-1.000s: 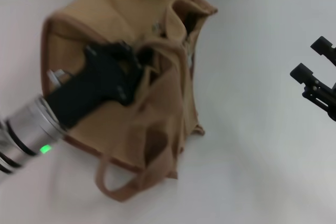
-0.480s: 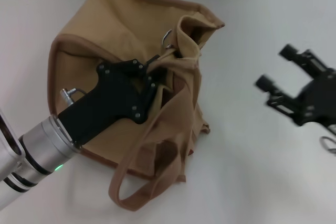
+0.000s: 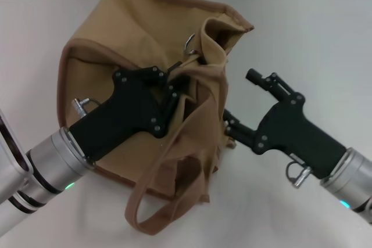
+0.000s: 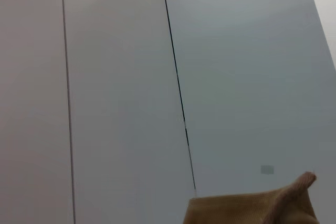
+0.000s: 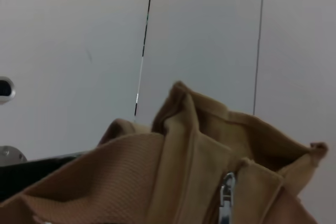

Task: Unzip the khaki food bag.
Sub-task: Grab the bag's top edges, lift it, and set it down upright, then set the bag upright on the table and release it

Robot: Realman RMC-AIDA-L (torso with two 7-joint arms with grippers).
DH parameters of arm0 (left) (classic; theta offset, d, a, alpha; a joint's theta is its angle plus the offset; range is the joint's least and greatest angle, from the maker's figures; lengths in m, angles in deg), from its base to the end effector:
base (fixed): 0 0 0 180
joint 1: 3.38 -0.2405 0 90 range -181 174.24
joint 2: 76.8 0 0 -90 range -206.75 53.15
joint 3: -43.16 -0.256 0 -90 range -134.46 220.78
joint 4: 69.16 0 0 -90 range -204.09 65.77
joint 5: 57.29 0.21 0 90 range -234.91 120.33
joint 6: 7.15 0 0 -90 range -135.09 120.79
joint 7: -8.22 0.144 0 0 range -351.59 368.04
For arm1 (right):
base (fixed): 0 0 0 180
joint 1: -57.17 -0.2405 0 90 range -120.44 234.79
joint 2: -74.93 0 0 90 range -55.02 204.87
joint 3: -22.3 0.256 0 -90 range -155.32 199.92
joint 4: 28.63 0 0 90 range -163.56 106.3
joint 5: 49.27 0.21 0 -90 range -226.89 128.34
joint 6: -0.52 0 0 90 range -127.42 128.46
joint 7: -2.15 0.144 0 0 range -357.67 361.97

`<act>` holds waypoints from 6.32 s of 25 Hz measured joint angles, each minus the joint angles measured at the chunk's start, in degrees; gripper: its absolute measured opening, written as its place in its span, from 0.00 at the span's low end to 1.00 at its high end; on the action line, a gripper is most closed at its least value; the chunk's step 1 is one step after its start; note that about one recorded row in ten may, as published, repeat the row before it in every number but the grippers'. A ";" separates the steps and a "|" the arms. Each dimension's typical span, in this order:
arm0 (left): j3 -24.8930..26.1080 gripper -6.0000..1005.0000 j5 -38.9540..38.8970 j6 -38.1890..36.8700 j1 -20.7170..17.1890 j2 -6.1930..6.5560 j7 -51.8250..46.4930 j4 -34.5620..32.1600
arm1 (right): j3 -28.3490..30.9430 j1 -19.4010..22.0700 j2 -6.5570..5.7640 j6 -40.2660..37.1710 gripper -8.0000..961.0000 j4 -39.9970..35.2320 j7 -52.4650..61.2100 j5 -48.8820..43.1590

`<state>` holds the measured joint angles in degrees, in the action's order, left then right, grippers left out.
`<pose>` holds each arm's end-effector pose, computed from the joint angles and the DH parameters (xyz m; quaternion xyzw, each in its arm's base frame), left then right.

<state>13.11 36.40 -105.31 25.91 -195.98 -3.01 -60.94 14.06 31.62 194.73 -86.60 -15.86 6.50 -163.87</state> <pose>-0.2418 0.2560 -0.0647 -0.8339 -0.0150 -0.4540 0.3134 0.2511 0.2466 -0.0931 -0.8502 0.0420 0.3928 0.3479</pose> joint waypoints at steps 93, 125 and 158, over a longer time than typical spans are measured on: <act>22.55 0.12 -0.03 -8.79 -5.50 0.01 -0.95 6.50 | 4.54 -0.25 0.08 4.48 0.01 1.75 -1.64 -3.01; 27.87 0.14 -0.52 -8.45 -9.21 0.26 -3.80 5.05 | 9.79 0.02 0.08 9.09 0.16 1.55 -0.79 -2.27; 24.42 0.16 0.08 -3.14 -9.23 0.01 -5.32 5.96 | 20.27 -1.92 -0.04 5.62 0.07 -0.87 10.77 -1.59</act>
<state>37.52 36.48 -108.45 16.68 -195.97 -8.33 -54.98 34.33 29.70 194.69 -80.98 -16.73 17.27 -165.47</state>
